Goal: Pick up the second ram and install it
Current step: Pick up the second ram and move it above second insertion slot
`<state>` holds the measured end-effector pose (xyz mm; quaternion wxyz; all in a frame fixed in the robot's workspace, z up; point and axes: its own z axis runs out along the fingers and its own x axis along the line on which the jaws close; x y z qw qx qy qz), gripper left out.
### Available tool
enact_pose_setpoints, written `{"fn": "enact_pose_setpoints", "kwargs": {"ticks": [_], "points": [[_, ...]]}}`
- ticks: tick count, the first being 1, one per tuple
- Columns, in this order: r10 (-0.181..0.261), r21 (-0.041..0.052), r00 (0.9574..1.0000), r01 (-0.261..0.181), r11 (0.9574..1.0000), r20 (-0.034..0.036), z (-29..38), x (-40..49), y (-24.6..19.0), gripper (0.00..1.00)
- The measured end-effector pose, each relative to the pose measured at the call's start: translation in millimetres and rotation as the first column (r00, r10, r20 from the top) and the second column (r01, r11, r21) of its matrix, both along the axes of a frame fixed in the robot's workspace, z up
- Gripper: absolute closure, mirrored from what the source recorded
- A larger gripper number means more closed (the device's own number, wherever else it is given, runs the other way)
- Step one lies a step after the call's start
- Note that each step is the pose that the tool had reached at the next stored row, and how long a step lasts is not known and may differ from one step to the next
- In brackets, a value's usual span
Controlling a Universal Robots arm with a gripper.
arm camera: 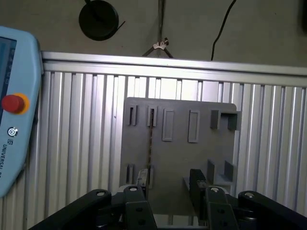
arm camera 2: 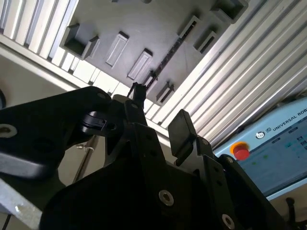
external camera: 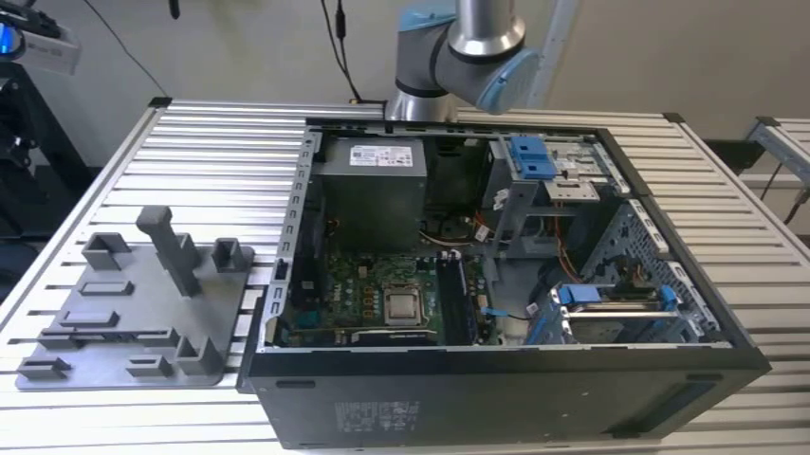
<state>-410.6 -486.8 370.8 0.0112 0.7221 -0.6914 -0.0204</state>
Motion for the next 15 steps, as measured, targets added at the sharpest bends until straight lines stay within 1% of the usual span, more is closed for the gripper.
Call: {"fn": "enact_pose_setpoints", "kwargs": {"ticks": [6,15], "points": [[0.000,-0.0004,1.0000,0.000,1.0000,-0.0001,0.0,0.0,-0.1,0.52],[0.000,-0.0021,1.0000,0.000,1.0000,0.0001,-2.0,0.0,0.0,0.52]]}}
